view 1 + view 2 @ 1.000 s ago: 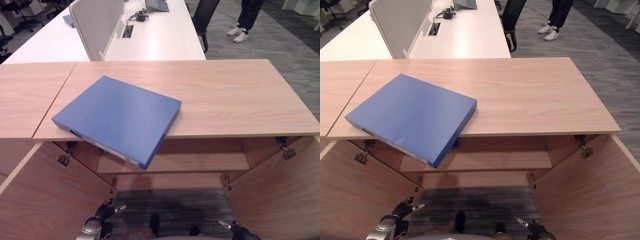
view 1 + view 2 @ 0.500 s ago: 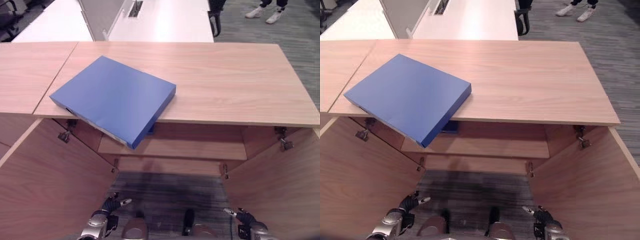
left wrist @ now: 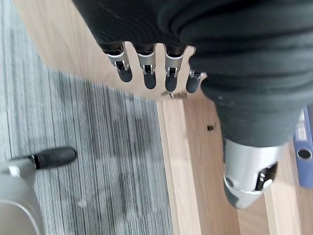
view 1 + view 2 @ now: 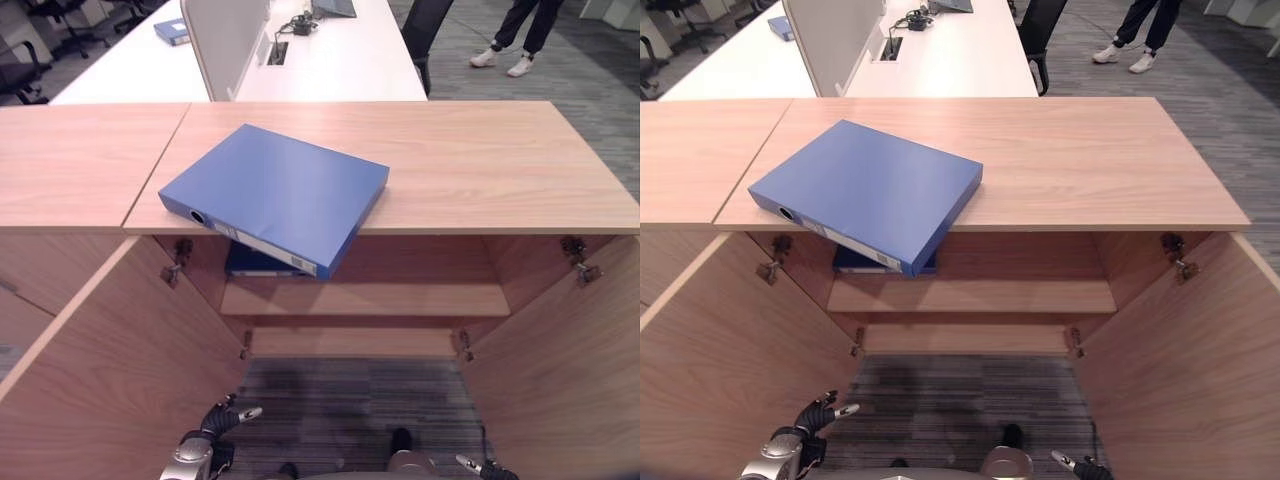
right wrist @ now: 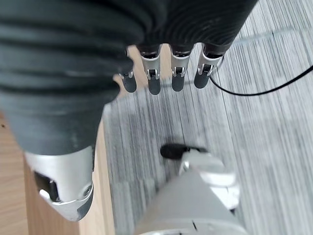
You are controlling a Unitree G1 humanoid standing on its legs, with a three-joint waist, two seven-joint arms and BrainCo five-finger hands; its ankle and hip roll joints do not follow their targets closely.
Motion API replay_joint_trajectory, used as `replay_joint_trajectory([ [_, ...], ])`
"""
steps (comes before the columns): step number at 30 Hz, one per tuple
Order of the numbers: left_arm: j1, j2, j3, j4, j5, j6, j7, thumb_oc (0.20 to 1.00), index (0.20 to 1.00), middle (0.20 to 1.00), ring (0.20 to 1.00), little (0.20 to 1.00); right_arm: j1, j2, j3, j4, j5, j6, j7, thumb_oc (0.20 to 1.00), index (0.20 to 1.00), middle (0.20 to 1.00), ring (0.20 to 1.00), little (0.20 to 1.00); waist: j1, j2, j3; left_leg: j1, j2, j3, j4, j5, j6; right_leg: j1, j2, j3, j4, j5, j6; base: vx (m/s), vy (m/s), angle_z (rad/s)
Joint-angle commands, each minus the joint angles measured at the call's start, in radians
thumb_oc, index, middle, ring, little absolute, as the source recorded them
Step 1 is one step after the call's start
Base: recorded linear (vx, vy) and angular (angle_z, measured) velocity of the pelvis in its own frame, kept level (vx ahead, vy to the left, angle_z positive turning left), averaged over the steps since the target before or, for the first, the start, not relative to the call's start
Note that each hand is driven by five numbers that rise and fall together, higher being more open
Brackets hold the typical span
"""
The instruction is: Put the empty folder in the office cabinet
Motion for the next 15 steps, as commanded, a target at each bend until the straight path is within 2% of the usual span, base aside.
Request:
replay_joint_trajectory([
  [1,-0.042,-0.008,0.016,0.023,0.045,-0.026,-0.001,1.000,1.000,1.000,1.000,1.000,-0.075,-0.001,0.001,0.014,-0.013,-0.009,-0.001,1.000,1.000,1.000,1.000,1.000,0.018,-0.004,0.054,0.059,0.013,0.030,0.033,-0.141,0.008,-0.182,-0.068,0.035,0.101,0.046,0.086,-0.14,0.165,-0.07],
  [3,-0.045,-0.004,0.016,0.022,0.038,-0.027,0.000,1.000,1.000,1.000,1.000,1.000,-0.086,0.000,0.005,0.014,-0.008,-0.009,-0.001,1.000,1.000,1.000,1.000,1.000,0.019,0.002,0.075,0.037,0.007,0.032,0.046,-0.127,0.024,-0.194,-0.055,0.056,0.152,0.024,0.087,-0.20,0.123,-0.10],
  [5,-0.049,0.003,0.010,0.023,0.041,-0.025,-0.001,1.000,1.000,1.000,1.000,1.000,-0.088,0.002,0.014,0.009,-0.008,-0.013,-0.002,1.000,1.000,1.000,1.000,1.000,0.034,0.009,0.082,-0.003,-0.008,0.038,0.068,-0.110,0.044,-0.172,-0.026,0.068,0.226,-0.042,0.064,-0.23,0.120,-0.03],
  [7,-0.051,0.006,0.006,0.025,0.047,-0.024,-0.005,1.000,1.000,1.000,1.000,1.000,-0.084,0.000,0.017,0.010,-0.005,-0.018,-0.002,1.000,1.000,1.000,1.000,1.000,0.045,0.017,0.072,-0.038,-0.012,0.042,0.072,-0.080,0.061,-0.143,0.004,0.081,0.306,-0.097,0.047,-0.20,0.100,-0.15],
  [9,-0.051,0.008,0.007,0.020,0.043,-0.023,-0.007,1.000,1.000,1.000,1.000,1.000,-0.085,0.001,0.021,0.012,-0.001,-0.021,0.000,1.000,1.000,1.000,1.000,1.000,0.056,0.021,0.052,-0.069,-0.015,0.043,0.069,-0.055,0.066,-0.104,0.042,0.106,0.327,-0.145,0.035,-0.11,0.043,-0.21],
  [10,-0.050,0.008,0.007,0.019,0.042,-0.022,-0.007,1.000,1.000,1.000,1.000,1.000,-0.084,0.001,0.021,0.012,-0.001,-0.021,0.000,1.000,1.000,1.000,1.000,1.000,0.058,0.020,0.053,-0.066,-0.016,0.044,0.068,-0.056,0.066,-0.104,0.041,0.109,0.331,-0.149,0.035,-0.08,-0.020,-0.06],
  [11,-0.050,0.010,0.009,0.012,0.039,-0.022,-0.007,1.000,1.000,1.000,1.000,1.000,-0.084,0.002,0.024,0.015,0.001,-0.023,-0.003,1.000,1.000,1.000,1.000,1.000,0.078,0.015,0.030,-0.084,-0.020,0.051,0.058,-0.043,0.063,-0.046,0.051,0.108,0.294,-0.179,0.030,-0.05,-0.024,0.07],
  [12,-0.050,0.010,0.008,0.012,0.039,-0.022,-0.007,1.000,1.000,1.000,1.000,1.000,-0.083,0.002,0.024,0.015,0.001,-0.023,-0.003,1.000,1.000,1.000,1.000,1.000,0.078,0.015,0.031,-0.082,-0.020,0.051,0.058,-0.043,0.063,-0.043,0.051,0.108,0.292,-0.180,0.030,-0.08,-0.053,0.09],
  [15,-0.047,0.012,0.017,-0.012,0.027,-0.025,-0.004,1.000,1.000,1.000,1.000,1.000,-0.091,0.003,0.036,0.015,-0.006,-0.022,0.000,1.000,1.000,1.000,1.000,1.000,0.105,0.003,0.002,-0.095,-0.009,0.086,0.039,-0.035,0.045,0.013,0.015,0.089,0.159,-0.164,0.036,-0.03,-0.123,0.00],
])
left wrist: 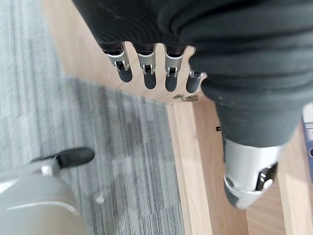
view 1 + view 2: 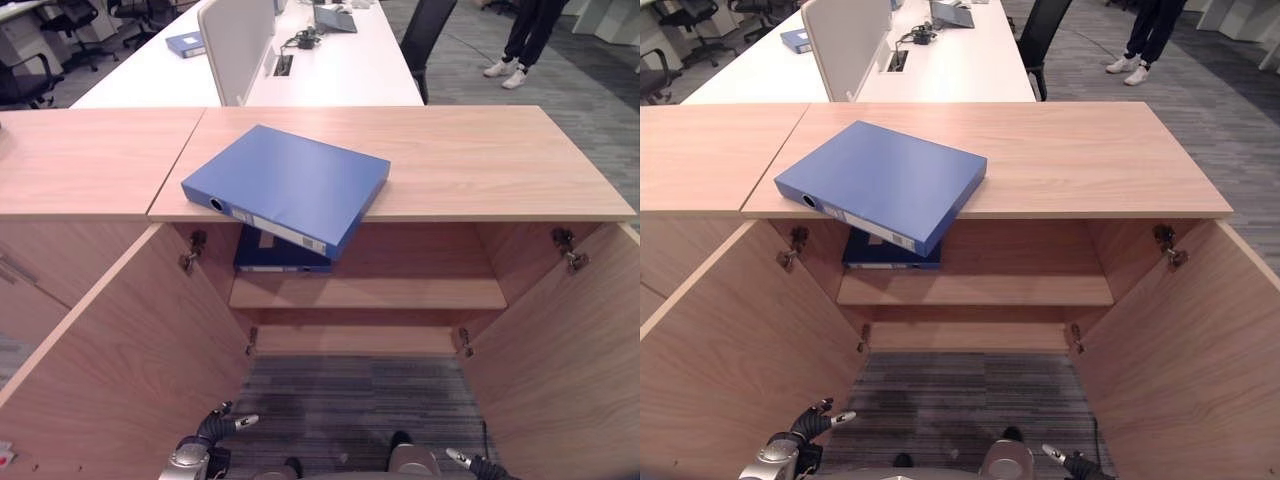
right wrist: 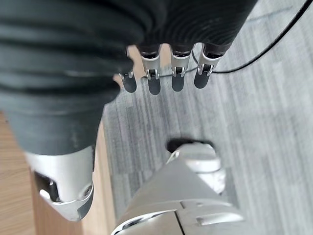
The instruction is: Put the empty folder in the office cabinet
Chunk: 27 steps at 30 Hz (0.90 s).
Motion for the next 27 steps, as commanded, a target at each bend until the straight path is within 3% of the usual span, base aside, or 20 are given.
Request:
replay_joint_trajectory([
  [1,-0.052,-0.011,0.014,-0.047,-0.004,-0.029,0.001,1.000,1.000,1.000,1.000,1.000,-0.043,-0.034,0.030,-0.013,-0.008,-0.020,0.000,1.000,1.000,1.000,1.000,1.000,0.019,0.035,0.003,-0.039,-0.050,0.041,0.037,-0.096,0.037,0.073,-0.042,-0.007,-0.108,0.072,0.046,0.00,-0.121,-0.14],
  [9,-0.047,0.000,0.010,-0.095,0.041,-0.042,0.025,1.000,1.000,1.000,1.000,1.000,-0.041,-0.038,0.046,-0.027,-0.023,-0.019,0.007,1.000,1.000,1.000,1.000,1.000,0.019,0.021,-0.010,-0.030,-0.032,0.048,0.014,-0.077,0.012,0.131,-0.036,-0.024,-0.217,0.087,0.053,0.02,-0.093,-0.05],
  [15,-0.024,0.063,0.046,-0.336,0.125,-0.036,0.071,1.000,1.000,1.000,1.000,1.000,-0.022,-0.052,0.021,-0.029,-0.029,-0.021,0.000,1.000,1.000,1.000,1.000,1.000,0.025,0.023,-0.012,-0.020,-0.017,0.028,0.007,-0.065,-0.005,0.168,-0.019,-0.050,-0.250,0.079,0.047,0.00,-0.080,0.03],
  [16,-0.001,0.096,0.093,-0.467,0.181,-0.043,0.113,1.000,1.000,1.000,1.000,1.000,-0.014,-0.053,-0.001,-0.033,-0.031,-0.027,-0.006,1.000,1.000,1.000,1.000,1.000,0.036,0.020,-0.013,-0.022,-0.013,0.020,0.005,-0.062,-0.009,0.175,-0.014,-0.059,-0.255,0.074,0.046,0.00,-0.056,0.12],
  [18,0.017,0.114,0.123,-0.542,0.228,-0.042,0.144,1.000,1.000,1.000,1.000,1.000,-0.006,-0.048,-0.012,-0.034,-0.033,-0.030,-0.009,1.000,1.000,1.000,1.000,1.000,0.041,0.017,-0.013,-0.022,-0.010,0.015,0.004,-0.061,-0.013,0.180,-0.011,-0.065,-0.258,0.071,0.045,0.01,-0.074,0.16],
  [20,0.056,0.141,0.198,-0.689,0.391,-0.050,0.246,1.000,1.000,1.000,1.000,1.000,0.011,-0.031,-0.031,-0.035,-0.054,-0.042,-0.030,1.000,1.000,1.000,1.000,1.000,0.053,0.007,-0.021,-0.020,-0.004,0.005,0.001,-0.060,-0.022,0.200,-0.004,-0.080,-0.273,0.065,0.044,0.03,-0.118,0.24],
  [22,0.062,0.154,0.237,-0.771,0.503,-0.062,0.343,1.000,1.000,1.000,1.000,1.000,0.020,-0.022,-0.026,-0.033,-0.071,-0.051,-0.043,1.000,1.000,1.000,1.000,1.000,0.057,0.002,-0.027,-0.017,0.000,0.003,0.001,-0.062,-0.028,0.213,0.000,-0.087,-0.287,0.064,0.043,0.03,-0.079,0.21],
  [23,0.064,0.154,0.238,-0.772,0.503,-0.061,0.343,1.000,1.000,1.000,1.000,1.000,0.020,-0.022,-0.025,-0.033,-0.071,-0.051,-0.043,1.000,1.000,1.000,1.000,1.000,0.056,0.002,-0.027,-0.016,0.000,0.003,0.001,-0.062,-0.028,0.214,0.000,-0.087,-0.288,0.064,0.043,0.03,-0.060,0.05],
  [24,0.057,0.167,0.258,-0.807,0.600,-0.047,0.432,1.000,1.000,1.000,1.000,1.000,0.028,-0.013,-0.014,-0.036,-0.078,-0.060,-0.052,1.000,1.000,1.000,1.000,1.000,0.058,0.000,-0.032,-0.013,0.004,0.006,0.001,-0.065,-0.032,0.221,0.003,-0.091,-0.298,0.064,0.043,0.02,-0.049,0.00],
  [27,0.043,0.199,0.285,-0.864,0.708,-0.029,0.515,1.000,1.000,1.000,1.000,1.000,0.034,-0.003,0.003,-0.035,-0.073,-0.066,-0.054,1.000,1.000,1.000,1.000,1.000,0.054,0.000,-0.036,-0.007,0.010,0.007,0.001,-0.066,-0.039,0.228,0.007,-0.092,-0.306,0.063,0.043,0.01,-0.043,0.01],
])
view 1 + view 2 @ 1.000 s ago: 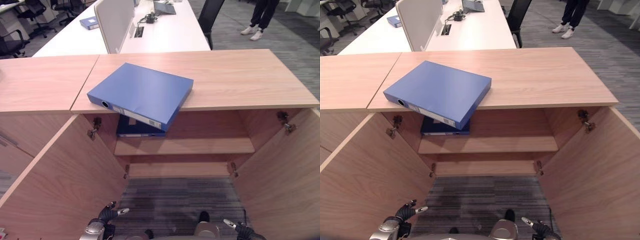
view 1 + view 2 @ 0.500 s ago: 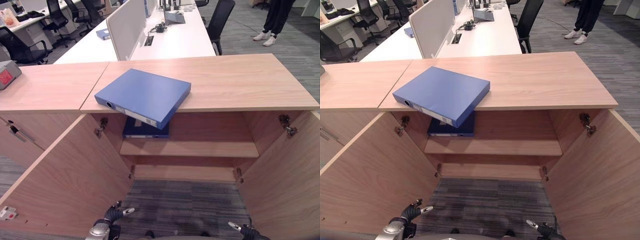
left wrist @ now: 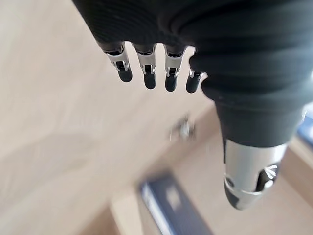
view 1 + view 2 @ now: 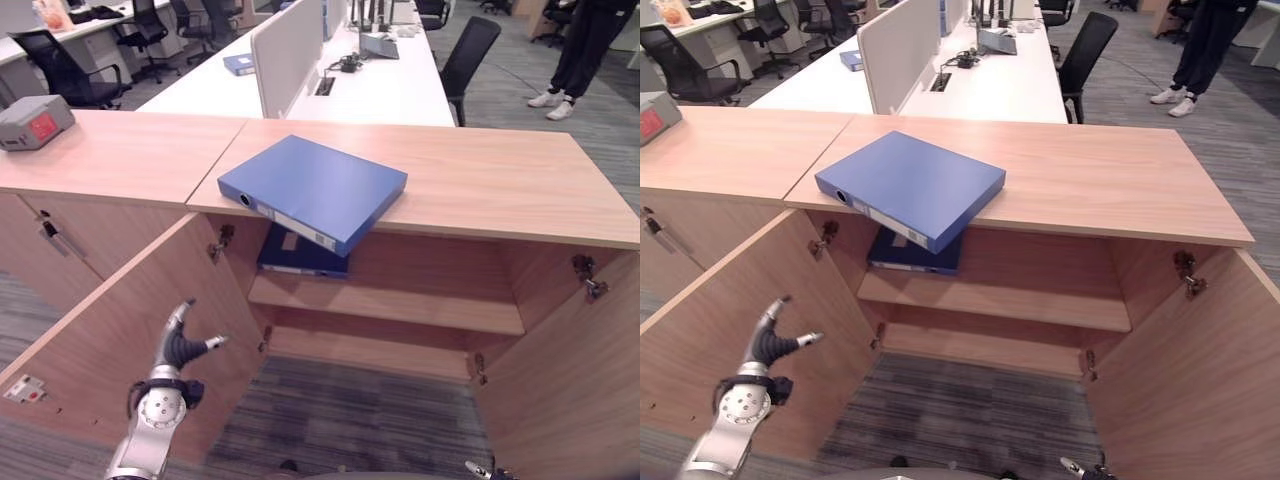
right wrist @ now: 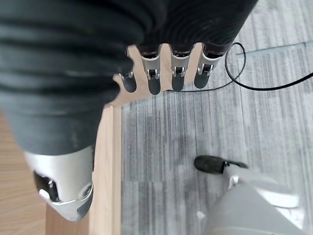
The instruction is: Put the empty folder in the office cabinet
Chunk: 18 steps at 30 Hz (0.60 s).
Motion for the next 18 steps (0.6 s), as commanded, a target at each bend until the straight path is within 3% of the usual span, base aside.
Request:
replay_joint_trajectory([
  [1,-0.096,0.095,0.034,-0.087,0.184,-0.020,0.143,1.000,1.000,1.000,1.000,1.000,-0.045,0.038,0.053,0.012,-0.025,-0.038,-0.020,1.000,1.000,1.000,1.000,1.000,-0.004,-0.052,0.021,0.003,-0.032,0.028,0.012,-0.098,0.002,0.055,-0.068,-0.030,0.014,-0.106,0.070,0.01,-0.046,-0.01],
  [9,-0.183,0.236,0.007,-0.171,0.320,-0.021,0.164,1.000,1.000,1.000,1.000,1.000,-0.045,0.040,0.088,0.012,-0.003,-0.043,-0.005,1.000,1.000,1.000,1.000,1.000,-0.021,-0.044,0.016,0.014,-0.027,0.037,0.012,-0.101,-0.006,0.056,-0.062,-0.022,0.012,-0.106,0.073,0.00,-0.010,-0.02],
  [10,-0.241,0.299,-0.038,-0.164,0.360,-0.021,0.155,1.000,1.000,1.000,1.000,1.000,-0.042,0.028,0.109,0.007,-0.011,-0.044,0.001,1.000,1.000,1.000,1.000,1.000,-0.035,-0.035,0.013,0.017,-0.027,0.040,0.012,-0.101,-0.008,0.056,-0.062,-0.016,0.012,-0.106,0.074,0.00,0.000,0.00],
  [18,-0.404,0.422,-0.201,-0.120,0.448,-0.023,0.127,1.000,1.000,1.000,1.000,1.000,-0.056,0.010,0.139,0.002,-0.031,-0.050,0.003,1.000,1.000,1.000,1.000,1.000,-0.061,-0.021,0.007,0.018,-0.030,0.050,0.012,-0.103,-0.008,0.045,-0.060,-0.004,0.013,-0.099,0.077,0.00,0.004,-0.01],
])
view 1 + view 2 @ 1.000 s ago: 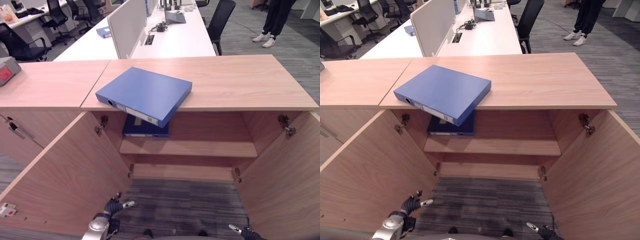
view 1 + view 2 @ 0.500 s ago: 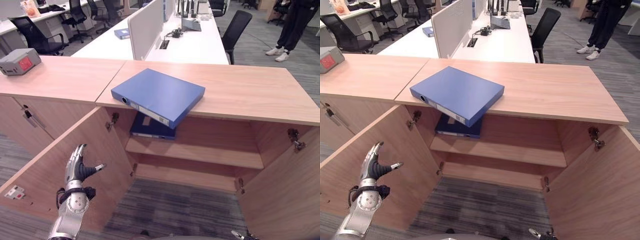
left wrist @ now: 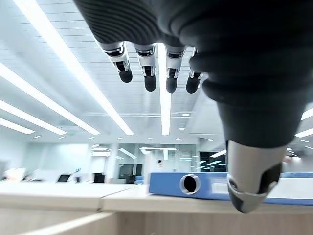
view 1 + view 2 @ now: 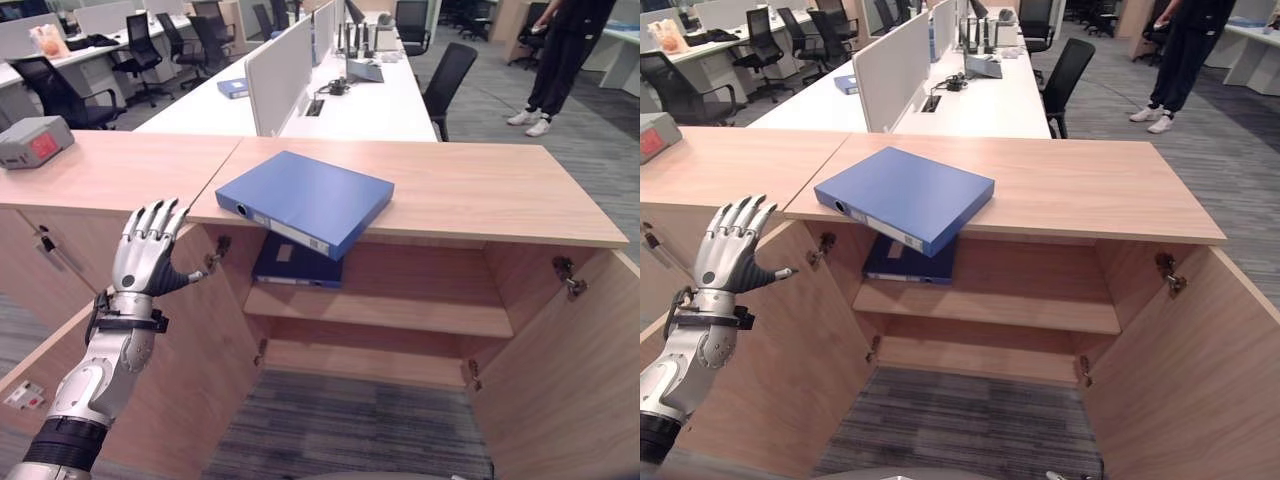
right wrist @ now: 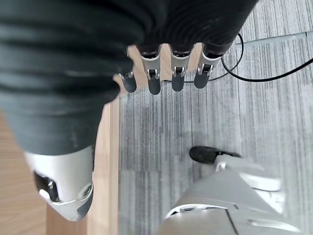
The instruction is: Put the empty folder in the office cabinet
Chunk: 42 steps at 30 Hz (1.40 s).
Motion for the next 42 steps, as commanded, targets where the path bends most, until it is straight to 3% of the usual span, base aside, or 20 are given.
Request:
replay_joint_trajectory([
  [1,-0.164,0.077,-0.038,0.011,0.061,-0.007,0.001,1.000,1.000,1.000,1.000,1.000,-0.085,-0.014,0.034,-0.005,-0.032,-0.030,0.000,1.000,1.000,1.000,1.000,1.000,-0.025,-0.020,0.043,0.008,-0.029,0.038,0.013,-0.101,0.002,0.047,-0.060,-0.022,0.014,-0.099,0.073,0.01,0.016,-0.07],
  [7,-0.262,0.112,-0.150,0.043,0.078,-0.023,-0.025,1.000,1.000,1.000,1.000,1.000,-0.092,-0.021,0.039,-0.009,-0.033,-0.034,-0.002,1.000,1.000,1.000,1.000,1.000,-0.040,-0.014,0.043,0.010,-0.032,0.046,0.013,-0.104,0.005,0.041,-0.062,-0.010,0.016,-0.095,0.077,0.01,0.010,-0.05],
  [16,-0.371,0.069,-0.283,0.132,0.070,-0.024,-0.072,1.000,1.000,1.000,1.000,1.000,-0.096,-0.023,0.029,-0.003,-0.023,-0.028,-0.005,1.000,1.000,1.000,1.000,1.000,-0.073,-0.007,0.044,0.017,-0.037,0.068,0.013,-0.110,0.011,0.028,-0.065,0.009,0.017,-0.089,0.083,0.01,0.014,-0.07],
  [29,-0.447,0.041,-0.342,0.217,0.058,-0.010,-0.090,1.000,1.000,1.000,1.000,1.000,-0.095,-0.032,0.012,0.018,-0.013,-0.016,-0.006,1.000,1.000,1.000,1.000,1.000,-0.097,-0.009,0.046,0.025,-0.035,0.089,0.013,-0.114,0.012,0.023,-0.064,0.024,0.018,-0.087,0.084,0.00,0.003,-0.02],
  [42,-0.473,0.049,-0.326,0.225,0.033,0.004,-0.080,1.000,1.000,1.000,1.000,1.000,-0.096,-0.036,0.004,0.047,-0.016,-0.003,-0.001,1.000,1.000,1.000,1.000,1.000,-0.100,-0.013,0.042,0.028,-0.030,0.094,0.013,-0.113,0.010,0.025,-0.057,0.029,0.019,-0.092,0.080,0.00,-0.002,-0.03],
])
